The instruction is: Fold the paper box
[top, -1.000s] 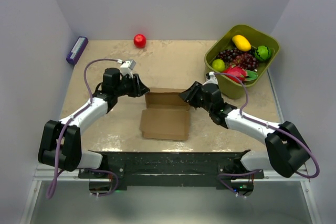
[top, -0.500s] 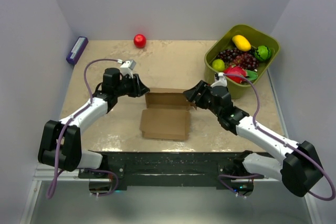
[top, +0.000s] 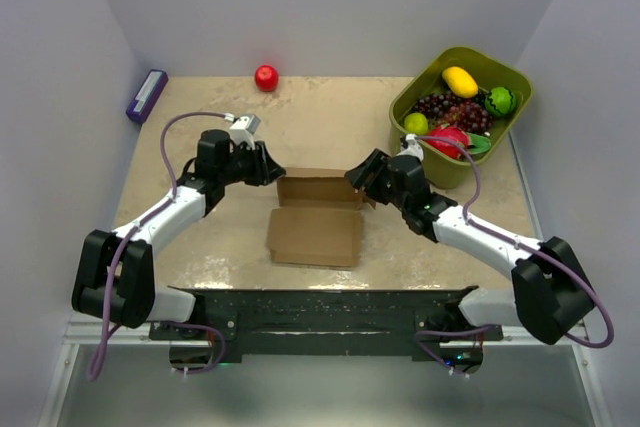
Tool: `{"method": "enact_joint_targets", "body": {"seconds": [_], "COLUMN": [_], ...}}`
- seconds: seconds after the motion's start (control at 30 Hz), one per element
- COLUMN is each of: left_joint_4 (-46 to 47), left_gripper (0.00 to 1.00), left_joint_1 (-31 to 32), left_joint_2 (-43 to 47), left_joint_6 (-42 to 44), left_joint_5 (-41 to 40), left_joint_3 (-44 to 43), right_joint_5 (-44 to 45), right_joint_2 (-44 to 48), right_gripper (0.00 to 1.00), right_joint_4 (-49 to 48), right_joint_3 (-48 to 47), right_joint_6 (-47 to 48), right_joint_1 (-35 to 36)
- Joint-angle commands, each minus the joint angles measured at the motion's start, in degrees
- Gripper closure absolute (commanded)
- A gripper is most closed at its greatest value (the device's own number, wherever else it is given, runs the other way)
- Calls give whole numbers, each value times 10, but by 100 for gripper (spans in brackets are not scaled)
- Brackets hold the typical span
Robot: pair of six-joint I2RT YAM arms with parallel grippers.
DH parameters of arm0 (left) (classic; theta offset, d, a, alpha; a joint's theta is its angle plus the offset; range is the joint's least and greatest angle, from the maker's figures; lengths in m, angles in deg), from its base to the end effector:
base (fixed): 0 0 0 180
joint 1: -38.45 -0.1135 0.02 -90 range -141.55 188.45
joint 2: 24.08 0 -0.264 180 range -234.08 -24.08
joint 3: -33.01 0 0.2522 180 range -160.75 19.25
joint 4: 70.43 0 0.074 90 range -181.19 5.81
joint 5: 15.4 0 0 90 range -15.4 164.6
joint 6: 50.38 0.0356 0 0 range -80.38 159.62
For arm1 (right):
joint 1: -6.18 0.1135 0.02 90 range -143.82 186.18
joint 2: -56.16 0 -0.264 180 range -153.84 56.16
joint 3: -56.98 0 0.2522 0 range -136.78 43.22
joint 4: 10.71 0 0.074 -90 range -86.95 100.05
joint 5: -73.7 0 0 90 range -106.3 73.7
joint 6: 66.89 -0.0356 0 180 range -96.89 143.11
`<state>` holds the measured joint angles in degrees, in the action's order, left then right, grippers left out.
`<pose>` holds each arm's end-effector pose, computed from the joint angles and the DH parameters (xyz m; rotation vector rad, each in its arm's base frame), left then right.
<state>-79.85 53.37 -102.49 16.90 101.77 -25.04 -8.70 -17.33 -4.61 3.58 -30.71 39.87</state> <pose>0.2810 -0.0917 0.2319 0.1530 2.1465 -0.8861 0.2355 0.1513 0.2318 0.4575 2.0753 0.8123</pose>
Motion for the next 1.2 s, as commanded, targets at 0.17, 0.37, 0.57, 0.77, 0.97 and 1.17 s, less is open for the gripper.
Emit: {"method": "enact_joint_targets", "body": {"seconds": [0.17, 0.37, 0.57, 0.77, 0.97, 1.17], "left_joint_4": [-16, -16, -17, -18, -19, -19], "left_gripper": [63, 63, 63, 64, 64, 64], "left_joint_1": [6, 6, 6, 8, 13, 14], "left_joint_2": [13, 15, 15, 16, 20, 25], "left_joint_6": [22, 22, 22, 22, 22, 22], "left_joint_5": [-7, -7, -6, -6, -5, -2], "left_joint_3": [1, 1, 0, 1, 3, 4], "right_joint_5": [-16, -28, -63, -49, -29, -22], "right_joint_2": [-17, -28, -35, -46, -60, -77], "right_gripper": [34, 36, 38, 44, 58, 71], "right_joint_4": [-93, -102, -131, -149, -192, -241], "right_joint_3": [-13, -17, 2, 6, 23, 42], "right_joint_6": [-40, -46, -80, -103, -155, -206], "right_joint_1": [-13, -15, -15, -15, -14, -14]}}
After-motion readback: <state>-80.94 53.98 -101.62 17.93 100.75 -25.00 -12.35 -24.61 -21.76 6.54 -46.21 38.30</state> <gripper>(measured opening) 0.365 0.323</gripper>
